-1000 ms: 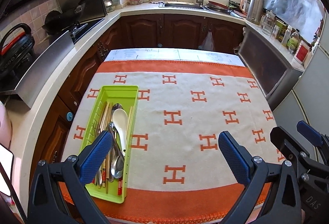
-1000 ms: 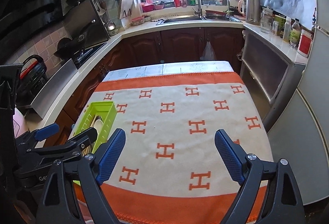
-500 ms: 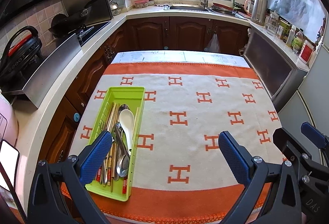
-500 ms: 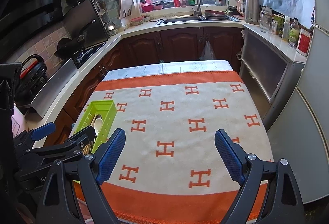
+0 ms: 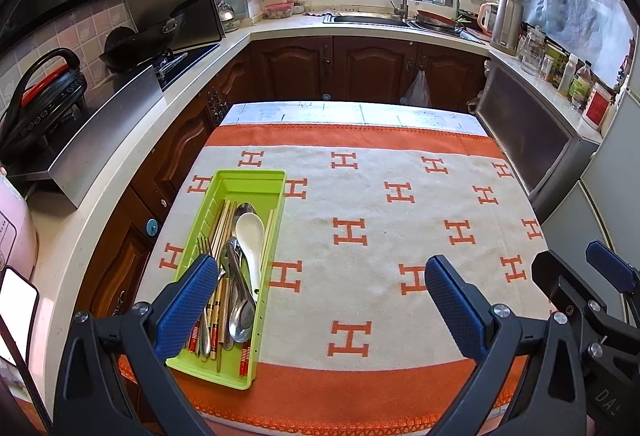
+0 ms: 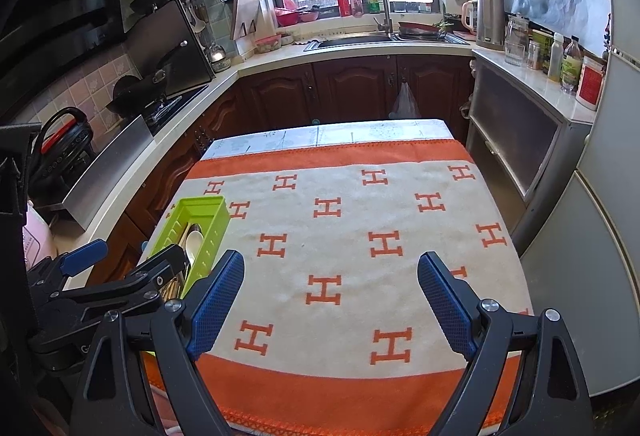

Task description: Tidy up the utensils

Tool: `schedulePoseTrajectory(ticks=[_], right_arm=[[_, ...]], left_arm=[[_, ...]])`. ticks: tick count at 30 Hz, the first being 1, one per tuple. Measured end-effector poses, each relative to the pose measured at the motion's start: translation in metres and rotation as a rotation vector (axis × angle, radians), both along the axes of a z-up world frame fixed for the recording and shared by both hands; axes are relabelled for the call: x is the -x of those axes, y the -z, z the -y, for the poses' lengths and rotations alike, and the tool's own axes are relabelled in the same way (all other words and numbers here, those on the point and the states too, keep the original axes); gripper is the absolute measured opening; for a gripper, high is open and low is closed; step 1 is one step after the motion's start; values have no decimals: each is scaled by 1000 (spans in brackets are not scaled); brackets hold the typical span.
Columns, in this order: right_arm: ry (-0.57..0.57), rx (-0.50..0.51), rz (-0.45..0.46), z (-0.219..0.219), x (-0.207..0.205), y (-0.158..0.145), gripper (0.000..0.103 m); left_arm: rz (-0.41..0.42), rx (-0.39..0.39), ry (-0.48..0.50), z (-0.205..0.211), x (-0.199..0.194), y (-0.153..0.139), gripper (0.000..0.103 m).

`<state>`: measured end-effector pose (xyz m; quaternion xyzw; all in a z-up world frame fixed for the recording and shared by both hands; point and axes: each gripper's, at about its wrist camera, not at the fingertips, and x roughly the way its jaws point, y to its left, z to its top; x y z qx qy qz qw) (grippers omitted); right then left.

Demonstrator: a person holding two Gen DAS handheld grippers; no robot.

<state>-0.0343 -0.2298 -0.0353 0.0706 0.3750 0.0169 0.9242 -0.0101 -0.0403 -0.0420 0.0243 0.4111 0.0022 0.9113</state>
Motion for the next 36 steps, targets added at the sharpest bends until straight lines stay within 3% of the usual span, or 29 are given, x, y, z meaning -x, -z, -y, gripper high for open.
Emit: schedulePoseTrajectory(ticks=[36], right_arm=[[1, -2, -8, -1, 3, 3, 90]], left_arm=[[-26, 17, -30, 5, 6, 5, 102]])
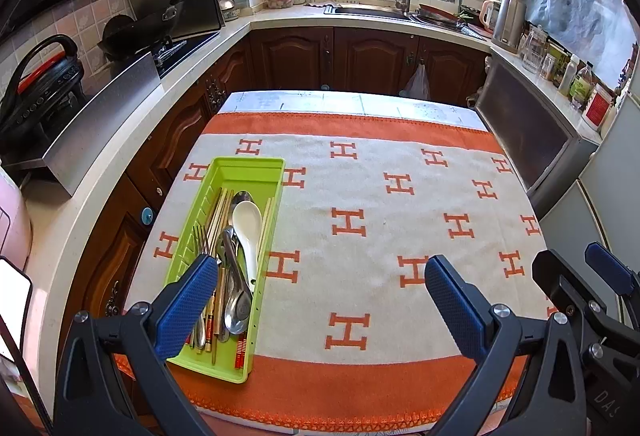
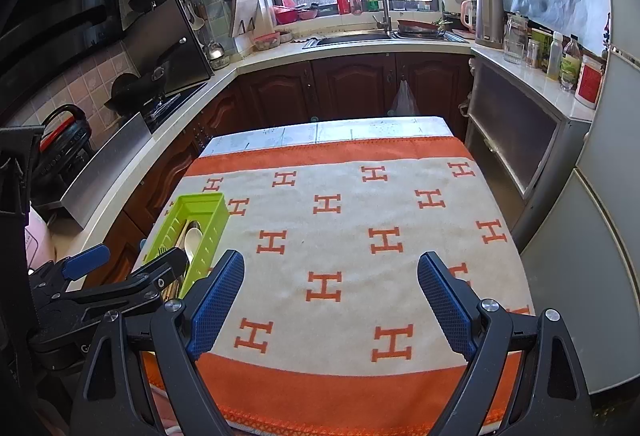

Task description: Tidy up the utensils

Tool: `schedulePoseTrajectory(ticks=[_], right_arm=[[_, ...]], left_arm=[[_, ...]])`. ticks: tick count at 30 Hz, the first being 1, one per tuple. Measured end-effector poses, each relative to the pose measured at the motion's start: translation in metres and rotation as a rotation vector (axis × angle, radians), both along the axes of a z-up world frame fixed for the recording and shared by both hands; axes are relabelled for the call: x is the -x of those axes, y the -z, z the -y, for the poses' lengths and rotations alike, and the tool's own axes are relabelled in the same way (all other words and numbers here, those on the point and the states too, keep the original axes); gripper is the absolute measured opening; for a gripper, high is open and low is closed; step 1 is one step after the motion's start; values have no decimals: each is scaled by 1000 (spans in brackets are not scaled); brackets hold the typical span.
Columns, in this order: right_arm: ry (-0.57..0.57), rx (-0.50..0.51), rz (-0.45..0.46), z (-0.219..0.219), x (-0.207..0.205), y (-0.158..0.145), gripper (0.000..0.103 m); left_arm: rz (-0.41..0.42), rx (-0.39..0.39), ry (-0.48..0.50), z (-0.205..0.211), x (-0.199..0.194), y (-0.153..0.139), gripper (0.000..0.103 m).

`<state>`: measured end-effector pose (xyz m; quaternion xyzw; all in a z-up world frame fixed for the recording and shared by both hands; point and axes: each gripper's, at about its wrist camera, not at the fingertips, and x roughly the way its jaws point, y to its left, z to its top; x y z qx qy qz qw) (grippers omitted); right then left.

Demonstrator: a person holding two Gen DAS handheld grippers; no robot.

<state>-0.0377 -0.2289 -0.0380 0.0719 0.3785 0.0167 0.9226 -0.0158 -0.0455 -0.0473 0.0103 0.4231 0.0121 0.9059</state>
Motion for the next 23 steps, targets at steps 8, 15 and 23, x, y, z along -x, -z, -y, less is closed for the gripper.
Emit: schedulePoseTrajectory(ticks=[8, 15, 23], right_arm=[[0, 0, -1, 0, 0, 1, 90], [-1, -3, -3, 0, 1, 2, 90], [-3, -9, -10, 0, 2, 8, 90]], left_arm=[[-5, 4, -2, 0, -2, 1, 102], [-7, 6, -5, 2, -1, 3, 102], [-17, 11, -1, 3, -1, 6, 102]])
